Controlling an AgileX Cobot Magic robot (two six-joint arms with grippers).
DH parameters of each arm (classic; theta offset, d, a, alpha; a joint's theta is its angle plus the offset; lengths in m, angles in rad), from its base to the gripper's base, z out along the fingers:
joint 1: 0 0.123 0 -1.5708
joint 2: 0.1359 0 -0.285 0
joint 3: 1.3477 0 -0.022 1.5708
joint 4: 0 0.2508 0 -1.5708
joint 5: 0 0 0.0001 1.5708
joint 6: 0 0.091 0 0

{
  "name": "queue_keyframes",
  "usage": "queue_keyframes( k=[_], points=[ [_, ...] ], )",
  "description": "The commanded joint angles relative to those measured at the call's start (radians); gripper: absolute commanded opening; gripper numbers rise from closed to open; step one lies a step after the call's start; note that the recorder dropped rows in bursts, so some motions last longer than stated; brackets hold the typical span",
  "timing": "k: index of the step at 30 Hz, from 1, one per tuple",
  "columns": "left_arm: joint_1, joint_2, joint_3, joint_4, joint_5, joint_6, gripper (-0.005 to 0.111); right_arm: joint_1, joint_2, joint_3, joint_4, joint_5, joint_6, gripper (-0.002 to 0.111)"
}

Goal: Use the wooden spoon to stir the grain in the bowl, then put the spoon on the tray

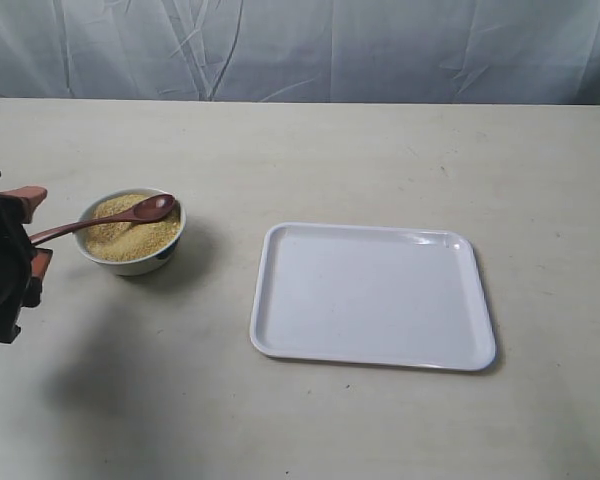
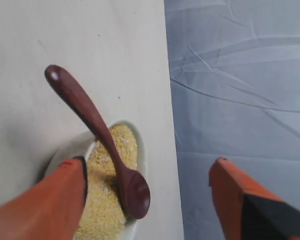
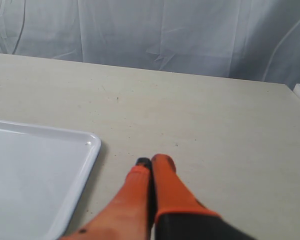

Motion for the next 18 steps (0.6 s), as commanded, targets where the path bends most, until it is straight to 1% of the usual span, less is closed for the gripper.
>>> queue_keyframes(
  k=[1,3,6,9,10,11,12,13,16,18],
  points=[
    [0.002,0.003,0.0,0.036,0.044,0.016,0.068,-0.004,-0.007,0.002,-0.001,-0.012,0.001,0.0],
    [0.002,0.003,0.0,0.027,0.076,0.081,0.068,-0.004,-0.007,0.002,-0.001,-0.012,0.001,0.0],
    [0.002,0.003,0.0,0.025,0.078,0.085,0.068,-0.004,-0.007,0.002,-0.001,-0.012,0.001,0.0],
    [0.002,0.003,0.0,-0.024,0.083,0.072,0.068,-0.004,-0.007,0.002,-0.001,-0.012,0.001,0.0],
    [0.002,0.003,0.0,-0.088,0.085,0.07,0.071,-0.004,-0.007,0.002,-0.001,-0.012,0.001,0.0],
    [0.002,0.003,0.0,-0.114,0.083,0.07,0.074,-0.004,-0.007,0.002,-0.001,-0.012,0.001,0.0],
    [0.002,0.003,-0.001,-0.13,0.076,0.07,0.079,-0.004,-0.007,0.002,-0.001,-0.012,0.001,0.0],
    [0.002,0.003,-0.003,-0.123,0.075,0.078,0.082,-0.004,-0.007,0.002,-0.001,-0.012,0.001,0.0],
    [0.002,0.01,-0.037,-0.145,0.107,0.082,0.082,-0.004,-0.007,0.002,-0.001,-0.012,0.001,0.0],
    [0.002,0.053,-0.077,-0.153,0.115,0.082,0.082,-0.004,-0.007,0.002,-0.001,-0.012,0.001,0.0]
  ],
)
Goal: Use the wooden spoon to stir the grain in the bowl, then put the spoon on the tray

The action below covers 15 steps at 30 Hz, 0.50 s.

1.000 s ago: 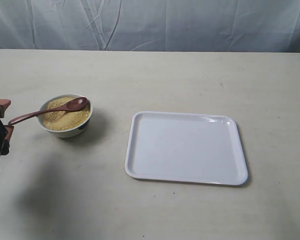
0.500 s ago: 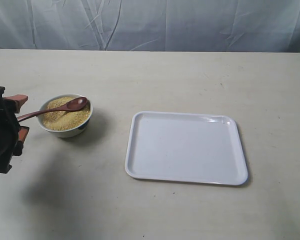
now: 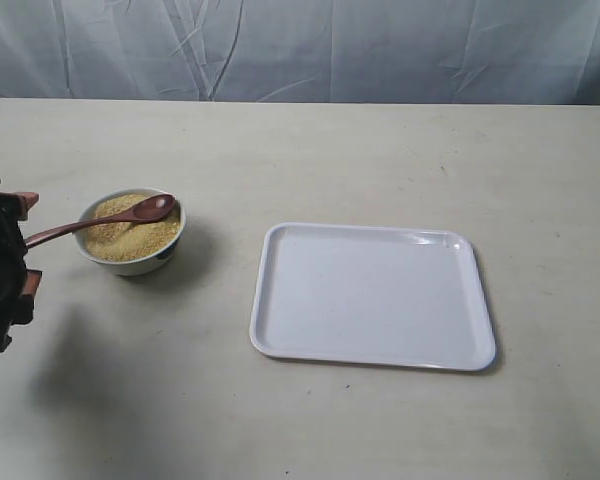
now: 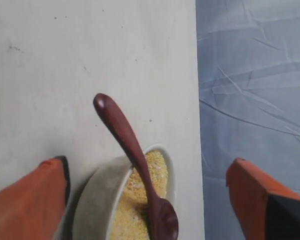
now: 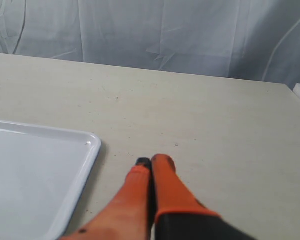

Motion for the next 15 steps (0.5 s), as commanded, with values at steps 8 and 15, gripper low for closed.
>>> queue_keyframes(
  k=[8,15],
  points=[
    [0.025,0.192,-0.151,-0.028,0.023,-0.055,0.082,-0.004,-0.007,0.002,-0.001,-0.012,0.0,0.0],
    [0.112,0.233,-0.196,0.141,0.025,-0.081,0.082,-0.004,-0.007,0.002,-0.001,-0.012,0.0,0.0]
  ],
)
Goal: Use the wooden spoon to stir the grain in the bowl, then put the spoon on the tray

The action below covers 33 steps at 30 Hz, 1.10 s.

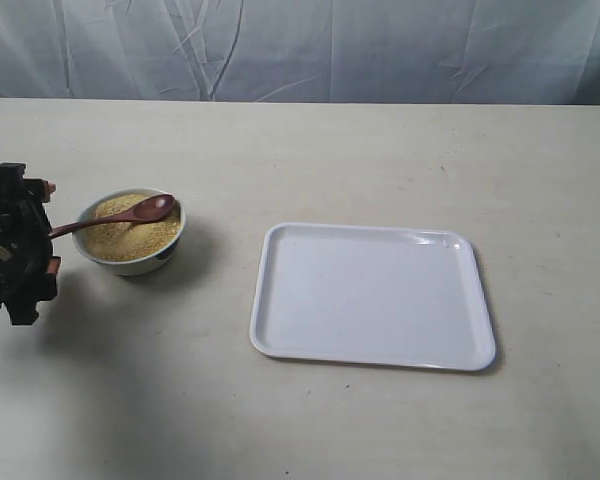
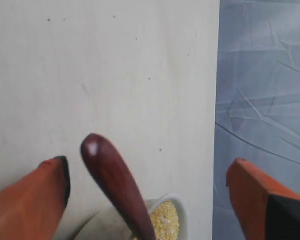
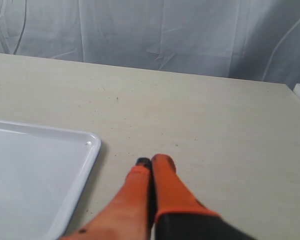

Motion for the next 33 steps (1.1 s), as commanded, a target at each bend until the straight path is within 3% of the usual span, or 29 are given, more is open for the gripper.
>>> queue_keyframes(
  k=[1,5,15,24,30,33],
  points=[
    [0.046,0.011,-0.013,0.129,-0.006,-0.042,0.082,-0.004,-0.007,0.002,-0.001,-0.012,0.0,0.0],
    [0.058,0.011,-0.013,0.138,-0.013,-0.058,0.075,-0.004,-0.007,0.002,-0.001,-0.012,0.0,0.0],
    [0.058,0.011,-0.013,0.124,-0.023,-0.058,0.028,-0.004,-0.007,0.002,-0.001,-0.012,0.0,0.0],
    [0.058,0.011,-0.013,0.126,-0.126,-0.058,0.001,-0.004,-0.007,0.002,-0.001,-0.012,0.0,0.0],
    [0.058,0.009,0.021,0.144,-0.382,-0.129,0.0,-0.004,-0.007,0.002,0.001,-0.012,0.0,0.0],
    [0.058,0.009,0.03,0.162,-0.404,-0.127,0.0,-0.004,-0.007,0.002,0.001,-0.012,0.0,0.0]
  ],
)
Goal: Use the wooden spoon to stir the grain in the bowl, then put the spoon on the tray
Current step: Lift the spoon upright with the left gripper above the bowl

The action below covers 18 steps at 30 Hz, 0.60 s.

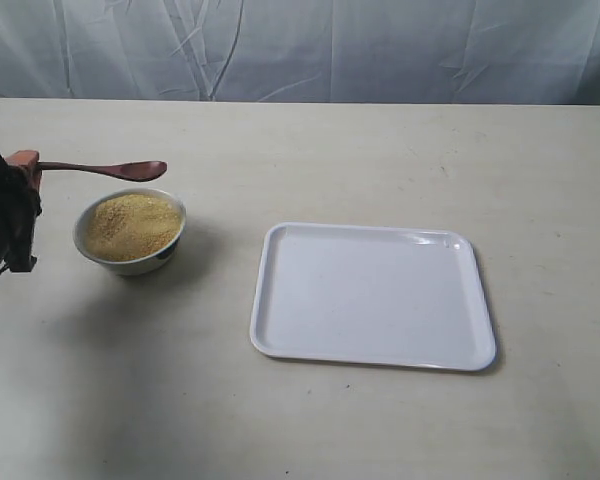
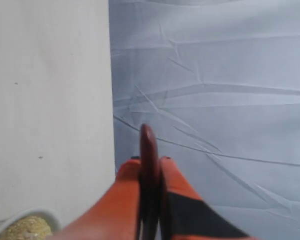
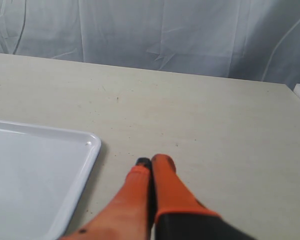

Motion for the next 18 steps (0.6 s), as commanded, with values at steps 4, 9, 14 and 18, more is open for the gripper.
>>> queue_keyframes(
  k=[4,9,14,18],
  points=[
    [0.005,-0.087,0.01,0.138,-0.042,0.274,0.0,-0.004,-0.007,0.002,0.001,-0.012,0.0,0.0],
    [0.005,-0.306,-0.083,0.267,0.348,0.744,0.0,-0.004,-0.007,0.002,0.001,-0.012,0.0,0.0],
    [0.005,-0.454,-0.23,0.283,0.774,1.129,0.0,-0.004,-0.007,0.002,0.001,-0.012,0.0,0.0],
    [0.005,-0.47,-0.249,0.283,0.742,1.165,0.0,-0.004,-0.007,0.002,0.001,-0.012,0.0,0.0]
  ],
)
